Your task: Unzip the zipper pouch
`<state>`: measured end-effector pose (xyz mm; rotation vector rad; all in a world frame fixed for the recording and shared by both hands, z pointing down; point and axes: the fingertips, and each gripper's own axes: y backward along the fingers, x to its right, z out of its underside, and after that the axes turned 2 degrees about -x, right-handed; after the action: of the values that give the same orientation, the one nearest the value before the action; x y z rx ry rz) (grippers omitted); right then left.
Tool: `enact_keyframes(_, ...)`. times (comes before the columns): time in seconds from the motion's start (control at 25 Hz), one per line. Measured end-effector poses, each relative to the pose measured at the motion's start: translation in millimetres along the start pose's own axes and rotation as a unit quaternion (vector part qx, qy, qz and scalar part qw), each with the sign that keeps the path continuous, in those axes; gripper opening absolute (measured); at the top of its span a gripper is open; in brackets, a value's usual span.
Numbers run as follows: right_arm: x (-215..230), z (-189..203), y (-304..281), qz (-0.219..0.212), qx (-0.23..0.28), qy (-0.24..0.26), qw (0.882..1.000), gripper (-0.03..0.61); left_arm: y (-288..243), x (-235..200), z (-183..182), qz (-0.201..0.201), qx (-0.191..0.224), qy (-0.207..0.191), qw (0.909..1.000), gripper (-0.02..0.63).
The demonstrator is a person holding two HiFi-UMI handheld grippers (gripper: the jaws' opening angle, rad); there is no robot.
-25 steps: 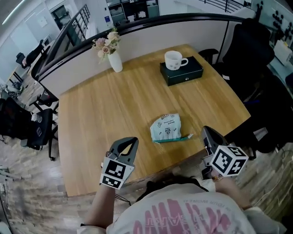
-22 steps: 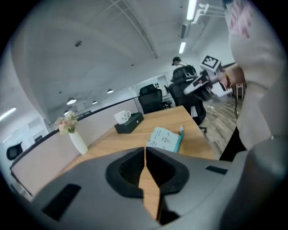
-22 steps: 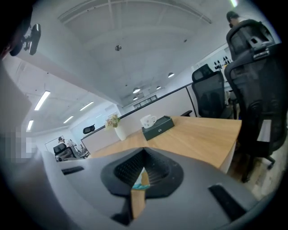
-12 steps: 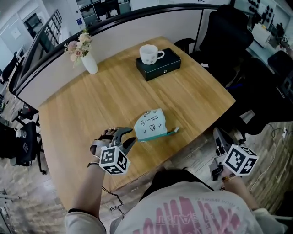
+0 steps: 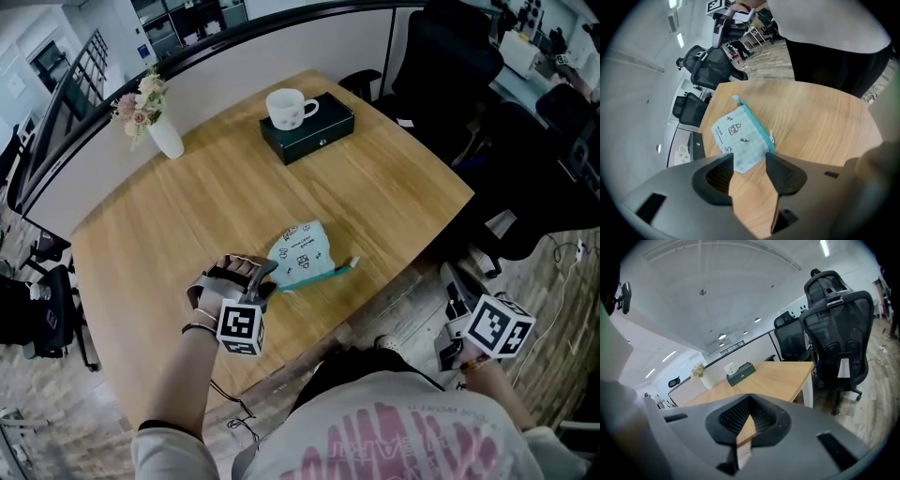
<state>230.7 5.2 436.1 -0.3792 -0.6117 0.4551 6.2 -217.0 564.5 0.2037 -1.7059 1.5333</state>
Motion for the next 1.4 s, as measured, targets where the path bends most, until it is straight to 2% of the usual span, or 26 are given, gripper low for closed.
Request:
enact_keyframes(0.24,1,5,-2,0.002,-0.001,-0.008,1.0,-0.005,-9,5,-17,0.017,0.014,-0.042,0.9989,0.195)
enact_keyframes(0.4,-1,6,-2,0.002,-0.003,-0.008,1.0,-0.005,-15,5,-27,0.033,0.018,-0.053,0.9979,0.184)
enact_keyframes(0.68,-2,8,-2,0.002,-0.001,-0.012,1.0,-0.005,-25,3,-34,0.056,0.011,-0.047,0.9973,0.158)
enact_keyframes(0.96,2,8,3,0.008,0.007,-0.022,1.0,-0.005,-34,9,-34,0.126,-0.007,-0.028,0.9917,0.093)
enact_keyframes(1.08,2,8,5,0.009,0.008,-0.024,1.0,-0.005,-35,12,-34,0.154,-0.02,0.0,0.9878,0.057)
enact_keyframes(1.16,1,8,6,0.007,0.009,-0.025,1.0,-0.003,-35,10,-35,0.153,-0.025,0.03,0.9875,0.048)
enact_keyframes(1.2,0,8,7,0.005,0.01,-0.025,1.0,-0.003,-35,9,-35,0.148,-0.025,0.051,0.9874,0.026)
enact_keyframes(1.28,0,7,7,0.004,0.011,-0.026,1.0,-0.003,-35,6,-38,0.138,-0.018,0.109,0.9842,0.02)
enact_keyframes(1.4,0,7,4,0.0,0.011,-0.031,0.999,-0.003,-33,2,-47,0.14,0.007,0.209,0.9679,0.015)
